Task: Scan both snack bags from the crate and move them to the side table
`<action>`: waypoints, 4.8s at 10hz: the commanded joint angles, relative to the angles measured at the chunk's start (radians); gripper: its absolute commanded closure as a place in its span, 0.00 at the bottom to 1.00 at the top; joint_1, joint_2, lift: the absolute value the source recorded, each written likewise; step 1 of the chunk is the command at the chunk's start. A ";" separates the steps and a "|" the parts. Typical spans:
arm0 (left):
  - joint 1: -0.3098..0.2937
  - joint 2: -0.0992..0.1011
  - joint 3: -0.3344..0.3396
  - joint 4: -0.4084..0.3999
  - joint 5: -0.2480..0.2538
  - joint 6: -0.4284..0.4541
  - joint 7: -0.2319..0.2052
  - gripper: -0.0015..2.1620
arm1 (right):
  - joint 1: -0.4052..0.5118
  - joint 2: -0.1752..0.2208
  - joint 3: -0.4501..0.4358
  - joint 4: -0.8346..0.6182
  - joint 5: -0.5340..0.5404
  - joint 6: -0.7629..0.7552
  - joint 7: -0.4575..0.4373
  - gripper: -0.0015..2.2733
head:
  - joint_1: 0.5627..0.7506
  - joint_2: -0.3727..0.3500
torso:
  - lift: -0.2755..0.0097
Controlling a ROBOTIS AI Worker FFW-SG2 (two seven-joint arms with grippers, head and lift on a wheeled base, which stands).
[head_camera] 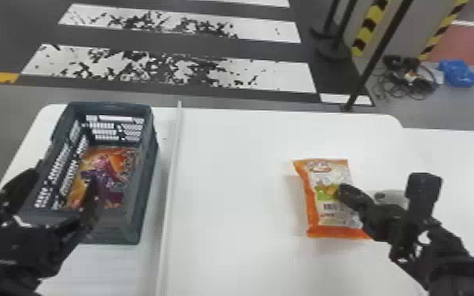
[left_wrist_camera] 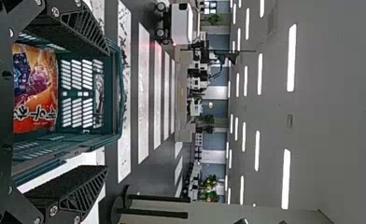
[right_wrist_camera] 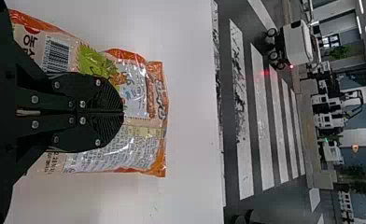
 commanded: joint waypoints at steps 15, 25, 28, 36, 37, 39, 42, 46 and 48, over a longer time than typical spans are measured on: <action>-0.004 -0.003 0.005 0.033 0.014 -0.064 0.000 0.07 | 0.078 0.015 -0.224 -0.113 0.059 0.015 -0.015 0.04 | 0.70 0.23 | 0.70; -0.010 -0.003 0.005 0.058 0.020 -0.080 -0.006 0.07 | -0.019 -0.097 -0.162 0.098 0.234 0.141 0.119 0.05 | 0.70 0.07 | 0.70; -0.009 -0.003 0.005 0.064 0.020 -0.086 -0.006 0.07 | -0.062 -0.127 -0.121 0.149 0.282 0.144 0.155 0.17 | 0.70 0.09 | 0.70; 0.004 -0.002 0.008 0.050 0.032 -0.104 -0.014 0.07 | -0.048 -0.115 -0.109 0.049 0.331 0.243 0.139 0.99 | 0.70 0.09 | 0.70; 0.005 -0.002 0.008 0.047 0.032 -0.104 -0.016 0.07 | -0.012 -0.103 -0.115 -0.024 0.328 0.282 0.129 0.99 | 0.70 0.09 | 0.70; 0.008 -0.002 0.008 0.045 0.032 -0.104 -0.016 0.07 | 0.050 -0.077 -0.124 -0.167 0.328 0.381 0.119 0.99 | 0.70 0.10 | 0.70; 0.007 -0.002 0.008 0.047 0.032 -0.104 -0.016 0.07 | 0.133 -0.034 -0.109 -0.342 0.326 0.457 0.122 0.99 | 0.70 0.14 | 0.70; 0.007 -0.002 0.012 0.053 0.034 -0.107 -0.016 0.07 | 0.173 -0.017 -0.041 -0.471 0.325 0.549 0.139 0.99 | 0.70 0.23 | 0.70; 0.007 -0.002 0.014 0.055 0.035 -0.114 -0.016 0.07 | 0.182 -0.011 0.006 -0.505 0.335 0.571 0.139 0.99 | 0.70 0.30 | 0.70</action>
